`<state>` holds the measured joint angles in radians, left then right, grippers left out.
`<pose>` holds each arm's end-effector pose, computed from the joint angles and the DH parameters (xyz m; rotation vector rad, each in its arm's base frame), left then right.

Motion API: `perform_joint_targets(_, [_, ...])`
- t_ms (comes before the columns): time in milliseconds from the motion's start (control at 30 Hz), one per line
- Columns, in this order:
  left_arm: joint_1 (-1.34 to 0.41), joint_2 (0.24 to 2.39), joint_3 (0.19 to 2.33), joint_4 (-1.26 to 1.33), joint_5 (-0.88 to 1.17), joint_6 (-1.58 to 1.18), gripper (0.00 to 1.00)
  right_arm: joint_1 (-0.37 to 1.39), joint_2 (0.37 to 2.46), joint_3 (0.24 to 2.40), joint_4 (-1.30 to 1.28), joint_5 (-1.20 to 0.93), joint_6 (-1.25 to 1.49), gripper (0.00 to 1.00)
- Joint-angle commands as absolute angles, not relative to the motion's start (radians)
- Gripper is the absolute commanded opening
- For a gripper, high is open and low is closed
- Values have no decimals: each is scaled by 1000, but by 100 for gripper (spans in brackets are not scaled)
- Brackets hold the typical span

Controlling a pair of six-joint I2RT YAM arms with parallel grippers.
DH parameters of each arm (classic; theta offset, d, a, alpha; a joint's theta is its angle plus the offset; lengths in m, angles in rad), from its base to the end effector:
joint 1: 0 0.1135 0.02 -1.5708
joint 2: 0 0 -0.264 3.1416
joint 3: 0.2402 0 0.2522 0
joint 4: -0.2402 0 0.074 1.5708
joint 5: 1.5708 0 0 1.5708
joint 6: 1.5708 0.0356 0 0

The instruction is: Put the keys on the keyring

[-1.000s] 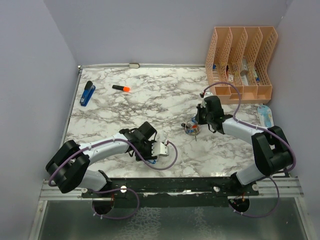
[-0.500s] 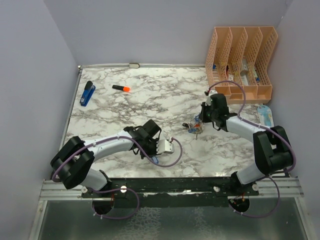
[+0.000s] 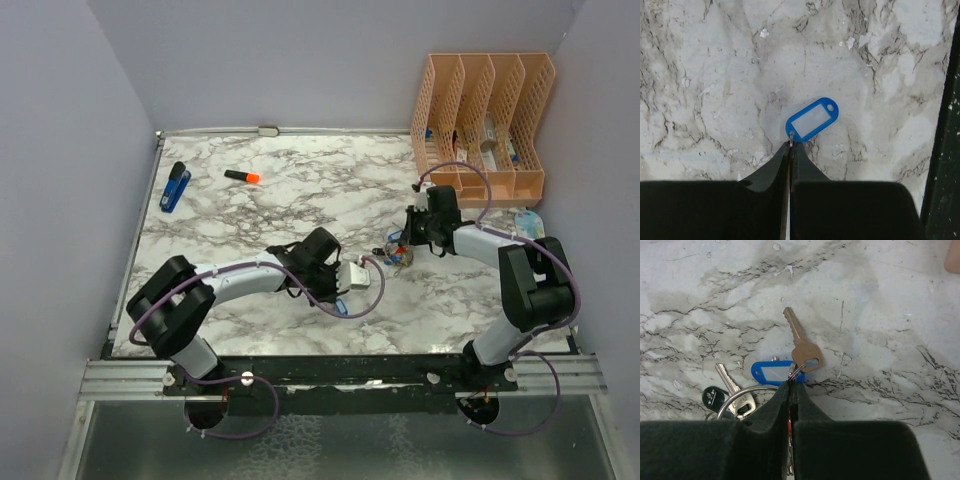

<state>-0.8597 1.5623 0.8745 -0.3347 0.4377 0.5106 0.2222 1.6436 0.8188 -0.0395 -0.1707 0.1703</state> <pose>0.1847 -0.2375 0.1777 1.7668 1.9056 -0.6947 0.3111 0.0765 0.1546 -0.1410 2.4513 0.3824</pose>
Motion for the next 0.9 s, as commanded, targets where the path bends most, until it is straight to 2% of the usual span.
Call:
perform_joint_targets(0, [-877,1611,876,-211,487,495,2,218,1656,844,-37,-204,157,1])
perform_joint_targets(100, [-885,1632,890,-190,475,496,7,218,1654,852,-43,-200,154,1])
perform_joint_targets(267, [-886,1652,900,-175,447,492,31,216,1647,849,-40,-198,156,1])
perform_joint_targets(400, [-887,1636,879,-125,438,443,38,216,1641,842,-39,-201,158,1])
perform_joint_targets(633, [-885,1623,864,-14,470,333,40,215,1630,836,-44,-194,159,1])
perform_joint_targets(867, [-866,1607,664,481,509,77,37,215,1608,828,-24,-186,171,1])
